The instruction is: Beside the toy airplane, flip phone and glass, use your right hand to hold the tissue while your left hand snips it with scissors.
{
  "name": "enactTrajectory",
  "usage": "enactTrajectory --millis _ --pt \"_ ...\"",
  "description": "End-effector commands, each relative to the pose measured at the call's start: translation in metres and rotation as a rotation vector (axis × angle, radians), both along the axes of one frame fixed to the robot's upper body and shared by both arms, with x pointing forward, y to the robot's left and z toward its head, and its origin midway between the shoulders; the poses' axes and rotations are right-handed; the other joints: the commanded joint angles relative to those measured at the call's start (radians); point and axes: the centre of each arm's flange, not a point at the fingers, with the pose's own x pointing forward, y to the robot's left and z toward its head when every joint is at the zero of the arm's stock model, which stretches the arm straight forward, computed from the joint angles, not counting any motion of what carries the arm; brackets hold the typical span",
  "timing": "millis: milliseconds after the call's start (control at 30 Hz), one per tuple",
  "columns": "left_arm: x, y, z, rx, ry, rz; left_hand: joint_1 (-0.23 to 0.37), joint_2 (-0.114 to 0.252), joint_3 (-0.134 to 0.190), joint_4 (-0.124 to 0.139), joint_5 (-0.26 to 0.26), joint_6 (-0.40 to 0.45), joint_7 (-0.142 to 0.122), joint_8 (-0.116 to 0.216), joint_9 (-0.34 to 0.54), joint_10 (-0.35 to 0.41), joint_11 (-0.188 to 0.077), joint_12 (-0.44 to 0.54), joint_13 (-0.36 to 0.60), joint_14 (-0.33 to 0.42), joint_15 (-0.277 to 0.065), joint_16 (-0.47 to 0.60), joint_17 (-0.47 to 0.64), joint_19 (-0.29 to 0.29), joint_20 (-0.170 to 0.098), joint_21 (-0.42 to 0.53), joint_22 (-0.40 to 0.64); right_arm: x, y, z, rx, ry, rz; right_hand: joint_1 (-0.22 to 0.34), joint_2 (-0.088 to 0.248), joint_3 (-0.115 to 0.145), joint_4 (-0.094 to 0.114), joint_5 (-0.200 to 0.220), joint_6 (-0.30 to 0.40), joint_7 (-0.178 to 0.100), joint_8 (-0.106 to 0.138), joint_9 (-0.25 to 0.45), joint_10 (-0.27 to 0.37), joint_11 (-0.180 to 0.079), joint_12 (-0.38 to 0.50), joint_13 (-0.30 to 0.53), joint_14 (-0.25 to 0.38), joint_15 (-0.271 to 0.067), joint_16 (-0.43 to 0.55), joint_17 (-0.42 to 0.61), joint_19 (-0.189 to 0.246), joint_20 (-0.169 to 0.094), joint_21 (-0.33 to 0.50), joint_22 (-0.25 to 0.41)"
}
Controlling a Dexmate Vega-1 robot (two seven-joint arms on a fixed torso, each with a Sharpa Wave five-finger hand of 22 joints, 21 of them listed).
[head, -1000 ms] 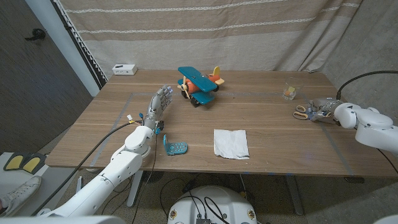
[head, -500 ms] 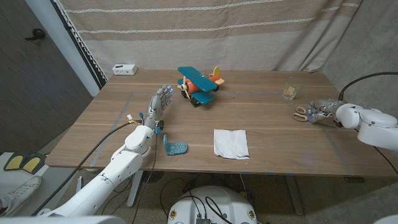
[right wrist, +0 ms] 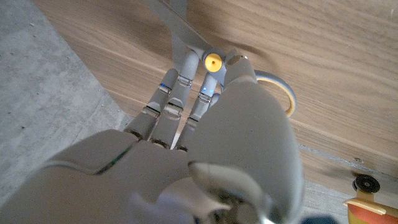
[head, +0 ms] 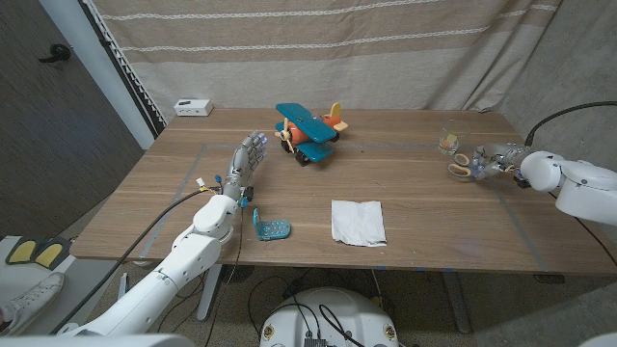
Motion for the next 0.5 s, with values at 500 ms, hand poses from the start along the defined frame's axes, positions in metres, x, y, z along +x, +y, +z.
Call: enactTrajectory --millis 500 --pt "-0.009 0.003 -0.003 -0.003 -0.013 0.002 -0.009 -0.003 -0.002 0.0 0.005 0.009 0.005 -0.001 0.005 0.009 0.003 0.001 0.003 0.005 -0.136 0.002 0.005 0.0 -0.066 0.001 0.004 -0.025 0.038 0.032 0.097 -0.128 0.11 0.084 0.068 0.027 0.02 -0.012 0.013 0.0 -0.009 -0.028 0.048 -0.058 -0.008 0.264 0.007 -0.147 -0.009 0.008 -0.008 -0.092 0.033 0.012"
